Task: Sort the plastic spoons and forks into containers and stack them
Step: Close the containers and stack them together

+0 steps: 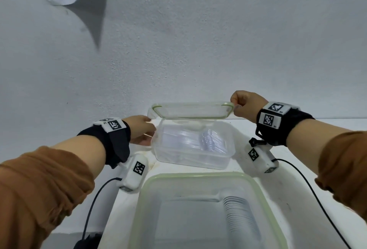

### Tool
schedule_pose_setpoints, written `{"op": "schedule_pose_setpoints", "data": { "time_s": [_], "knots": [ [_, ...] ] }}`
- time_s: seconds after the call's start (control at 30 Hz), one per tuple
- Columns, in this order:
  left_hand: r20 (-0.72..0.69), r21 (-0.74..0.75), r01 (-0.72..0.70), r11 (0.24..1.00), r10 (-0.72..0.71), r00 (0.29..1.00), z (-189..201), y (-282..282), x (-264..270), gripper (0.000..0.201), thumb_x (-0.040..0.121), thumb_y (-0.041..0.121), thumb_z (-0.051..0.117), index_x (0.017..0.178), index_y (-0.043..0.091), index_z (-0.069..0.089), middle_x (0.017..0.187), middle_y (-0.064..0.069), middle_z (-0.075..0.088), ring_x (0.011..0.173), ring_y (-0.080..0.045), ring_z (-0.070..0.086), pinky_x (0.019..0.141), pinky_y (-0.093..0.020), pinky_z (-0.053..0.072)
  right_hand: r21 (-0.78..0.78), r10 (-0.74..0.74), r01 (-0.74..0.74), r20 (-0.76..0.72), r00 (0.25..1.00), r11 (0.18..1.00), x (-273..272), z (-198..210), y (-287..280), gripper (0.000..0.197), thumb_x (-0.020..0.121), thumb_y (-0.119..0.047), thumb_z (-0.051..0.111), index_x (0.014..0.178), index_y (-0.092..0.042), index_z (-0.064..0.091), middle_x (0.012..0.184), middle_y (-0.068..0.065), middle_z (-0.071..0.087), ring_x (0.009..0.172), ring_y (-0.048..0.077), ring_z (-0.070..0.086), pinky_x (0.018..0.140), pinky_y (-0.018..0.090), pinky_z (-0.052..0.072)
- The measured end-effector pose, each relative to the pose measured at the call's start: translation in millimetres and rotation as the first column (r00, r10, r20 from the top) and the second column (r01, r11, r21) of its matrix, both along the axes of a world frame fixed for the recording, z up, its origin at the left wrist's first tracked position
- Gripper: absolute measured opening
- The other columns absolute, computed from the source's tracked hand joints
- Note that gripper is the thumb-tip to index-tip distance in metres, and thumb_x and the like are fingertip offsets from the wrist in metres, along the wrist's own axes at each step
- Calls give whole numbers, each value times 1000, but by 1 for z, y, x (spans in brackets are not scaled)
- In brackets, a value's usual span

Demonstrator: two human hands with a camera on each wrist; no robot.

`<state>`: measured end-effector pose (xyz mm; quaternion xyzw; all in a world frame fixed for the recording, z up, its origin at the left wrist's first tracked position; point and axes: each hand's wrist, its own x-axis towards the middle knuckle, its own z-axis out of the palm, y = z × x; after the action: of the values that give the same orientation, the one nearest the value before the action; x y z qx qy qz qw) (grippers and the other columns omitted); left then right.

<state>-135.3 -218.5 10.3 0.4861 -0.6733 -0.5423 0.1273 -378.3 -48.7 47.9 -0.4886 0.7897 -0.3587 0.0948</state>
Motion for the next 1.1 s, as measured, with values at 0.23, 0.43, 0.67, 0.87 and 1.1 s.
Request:
{"op": "schedule_pose_setpoints", "data": {
  "time_s": [0.23,0.43,0.67,0.87,1.1],
  "knots": [
    [-198,19,-99,995,100,975,12,0,4,20,95,5,44,107,11,59,81,-6,61,69,-11,59,51,-19,54,1,-6,6,6,1000,1000,7,-3,10,27,83,0,54,70,-23,54,71,-4,55,58,10,46,42,4,33],
    [-228,28,-130,991,133,965,14,0,7,16,96,18,49,95,6,59,83,-7,64,68,-10,62,51,-17,53,85,-32,32,-2,999,996,11,-8,20,32,81,2,52,69,-27,52,90,1,58,71,12,53,48,15,37],
    [-189,-100,-42,994,23,982,14,8,13,33,94,29,54,111,1,57,108,-12,62,95,-16,60,84,-22,49,259,-1,19,-68,998,966,16,-12,27,27,80,-5,61,79,-32,57,93,-1,55,78,18,54,53,18,39],
    [-121,-92,42,995,-53,991,12,13,19,24,90,10,60,114,6,58,114,-11,59,86,-10,58,79,-18,50,308,-22,-30,162,986,951,12,-11,35,41,83,1,48,82,-33,70,107,7,63,97,21,60,90,30,50],
    [-75,-99,49,994,-57,996,6,15,17,12,93,18,56,84,12,62,87,-5,61,72,-10,57,56,-8,51,288,-117,47,229,966,956,19,-18,32,20,84,-11,65,101,-20,70,92,0,63,86,14,60,91,28,51]
  ]
}}
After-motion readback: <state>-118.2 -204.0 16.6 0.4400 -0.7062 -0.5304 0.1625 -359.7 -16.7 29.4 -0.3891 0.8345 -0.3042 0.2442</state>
